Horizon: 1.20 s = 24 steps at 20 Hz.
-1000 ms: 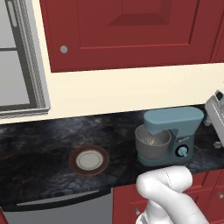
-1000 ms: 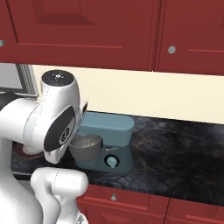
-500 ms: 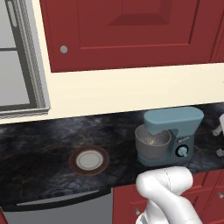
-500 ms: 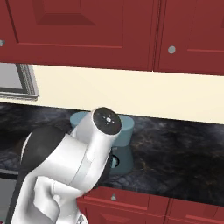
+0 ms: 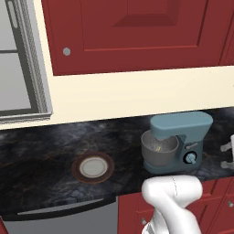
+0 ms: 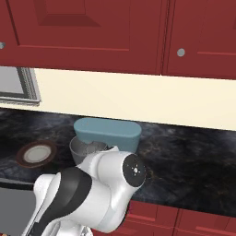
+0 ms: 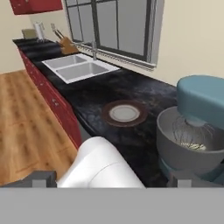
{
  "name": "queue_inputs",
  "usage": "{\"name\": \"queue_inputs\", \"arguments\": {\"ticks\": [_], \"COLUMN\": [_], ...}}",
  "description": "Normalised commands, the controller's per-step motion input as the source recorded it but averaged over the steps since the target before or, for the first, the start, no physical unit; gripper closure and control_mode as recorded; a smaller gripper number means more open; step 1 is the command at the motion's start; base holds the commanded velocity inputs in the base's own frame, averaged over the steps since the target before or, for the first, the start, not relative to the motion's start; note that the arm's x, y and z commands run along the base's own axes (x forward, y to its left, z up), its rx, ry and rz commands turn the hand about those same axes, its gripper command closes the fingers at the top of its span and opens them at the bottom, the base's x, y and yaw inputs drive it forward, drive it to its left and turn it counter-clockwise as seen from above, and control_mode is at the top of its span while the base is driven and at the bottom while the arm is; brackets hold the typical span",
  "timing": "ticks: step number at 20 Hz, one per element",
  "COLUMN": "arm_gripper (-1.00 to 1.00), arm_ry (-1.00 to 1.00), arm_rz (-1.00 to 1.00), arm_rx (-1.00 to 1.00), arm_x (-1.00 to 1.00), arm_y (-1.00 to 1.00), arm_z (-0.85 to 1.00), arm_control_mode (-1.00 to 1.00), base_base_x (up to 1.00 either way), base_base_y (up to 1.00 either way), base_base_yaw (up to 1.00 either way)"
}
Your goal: Add butter and sugar cubes to the stand mixer bowl and then turn on the stand mixer to begin making frosting.
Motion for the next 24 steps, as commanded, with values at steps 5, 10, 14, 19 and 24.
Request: {"name": "queue_inputs", "arguments": {"ticks": [5,10,14,19,24], "arm_gripper": [-1.0,1.0,1.0,1.0,1.0], "arm_ry": [0.01,0.11,0.03,0.0,0.0], "arm_rz": [-0.17,-0.14,0.0,0.03,0.0], "arm_rx": [0.13,0.15,0.19,0.13,0.09], "arm_x": [0.23,0.21,0.21,0.28,0.25], "arm_y": [-0.04,-0.03,-0.1,-0.07,0.0], "arm_z": [-0.28,-0.36,-0.41,-0.36,-0.37], "arm_control_mode": [-1.0,-1.0,-1.0,-1.0,-1.0], "base_base_x": [0.0,0.0,0.0,0.0,0.0], "base_base_y": [0.0,0.0,0.0,0.0,0.0], "base_base_yaw": [0.0,0.0,0.0,0.0,0.0]}}
